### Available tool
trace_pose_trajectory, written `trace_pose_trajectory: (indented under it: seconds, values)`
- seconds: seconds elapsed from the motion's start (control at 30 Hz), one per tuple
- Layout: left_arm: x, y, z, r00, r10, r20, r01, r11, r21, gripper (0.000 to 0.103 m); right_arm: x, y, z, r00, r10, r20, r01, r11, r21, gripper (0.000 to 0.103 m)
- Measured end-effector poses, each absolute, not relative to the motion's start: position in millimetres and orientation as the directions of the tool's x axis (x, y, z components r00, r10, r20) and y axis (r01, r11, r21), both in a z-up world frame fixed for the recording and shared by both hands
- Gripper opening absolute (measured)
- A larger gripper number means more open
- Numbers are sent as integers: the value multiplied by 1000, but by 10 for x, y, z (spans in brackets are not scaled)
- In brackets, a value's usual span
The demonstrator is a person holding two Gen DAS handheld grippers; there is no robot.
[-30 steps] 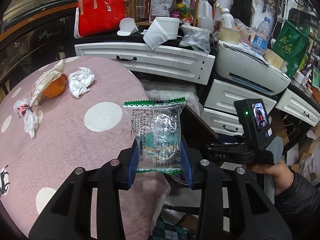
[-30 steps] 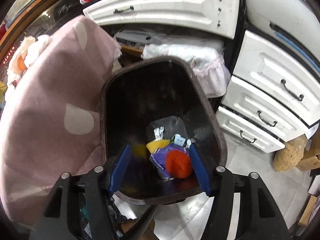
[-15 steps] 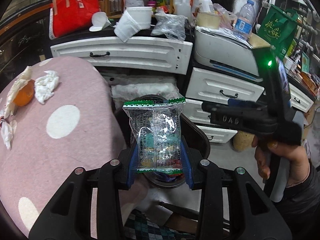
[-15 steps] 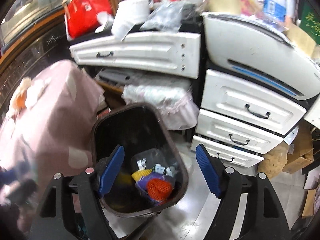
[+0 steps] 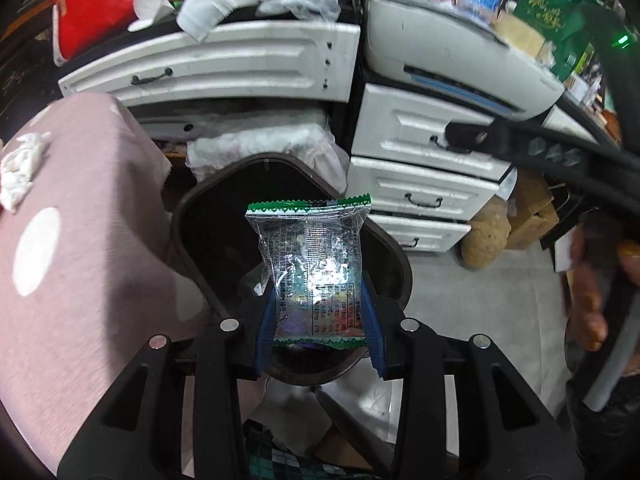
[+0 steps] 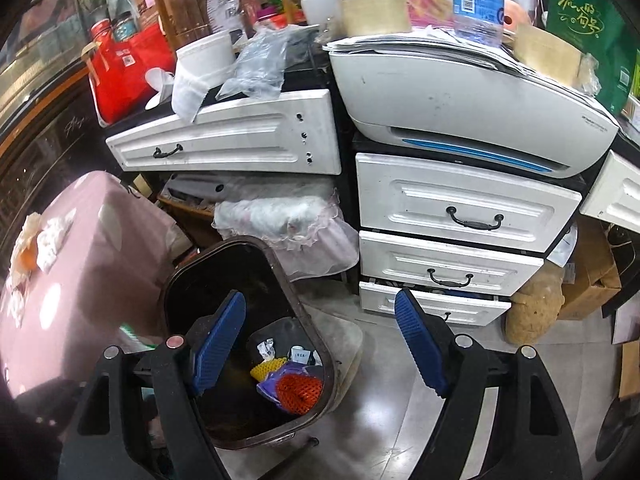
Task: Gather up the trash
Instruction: 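Lower the snack packet into the bin and open the left tool, then move both tools back over the table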
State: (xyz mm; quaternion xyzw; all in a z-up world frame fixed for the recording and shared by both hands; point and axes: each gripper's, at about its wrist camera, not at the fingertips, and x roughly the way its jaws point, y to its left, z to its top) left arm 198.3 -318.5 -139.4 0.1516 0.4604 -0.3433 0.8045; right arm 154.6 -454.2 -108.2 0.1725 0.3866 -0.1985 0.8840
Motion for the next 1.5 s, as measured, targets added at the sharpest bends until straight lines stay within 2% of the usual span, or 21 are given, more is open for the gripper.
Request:
trace_pose_trajectory:
  seconds: [0.13,0.17,0.2,0.27,0.33,0.4,0.57,1.07,1.23,1.5]
  values:
    - [2030,-3296,-1525,316,-389,-865,697,714,-67,41,1540,-4555,-1093,623,-212,-753,485,860,159,76]
    - [2034,-3308,-1541,311,-388,-868,698,713,-69,49,1541,-4556,-1100,623,-209,-754,484,860,162,76]
    - [2038,-3326,-1560,306,-387,-870,698,712,-71,63,1541,-4563,-1105,623,-207,-754,484,860,163,76]
    - [2028,-3338,-1578,311,-392,-866,700,710,-70,79,1537,-4569,-1107,624,-207,-754,484,860,164,76]
    - [1999,-3351,-1580,311,-400,-862,711,700,-68,80,1538,-4570,-1109,623,-207,-754,485,859,165,77]
    - [1980,-3363,-1579,313,-397,-863,718,693,-59,86,1532,-4579,-1119,622,-207,-755,489,856,167,79]
    - [1913,-3302,-1502,322,-413,-852,717,694,-66,92,1541,-4587,-1153,621,-197,-758,486,856,177,83]
    - [1616,-2683,-878,442,-475,-761,692,721,-47,96,1660,-4202,-1126,648,-88,-757,367,906,209,85]
    - [1602,-2426,-737,491,-454,-743,680,733,2,96,1714,-3968,-1043,658,-39,-752,298,931,213,85]
    - [1812,-1811,-662,553,-403,-729,594,805,5,96,1875,-3522,-903,666,56,-744,164,961,220,85]
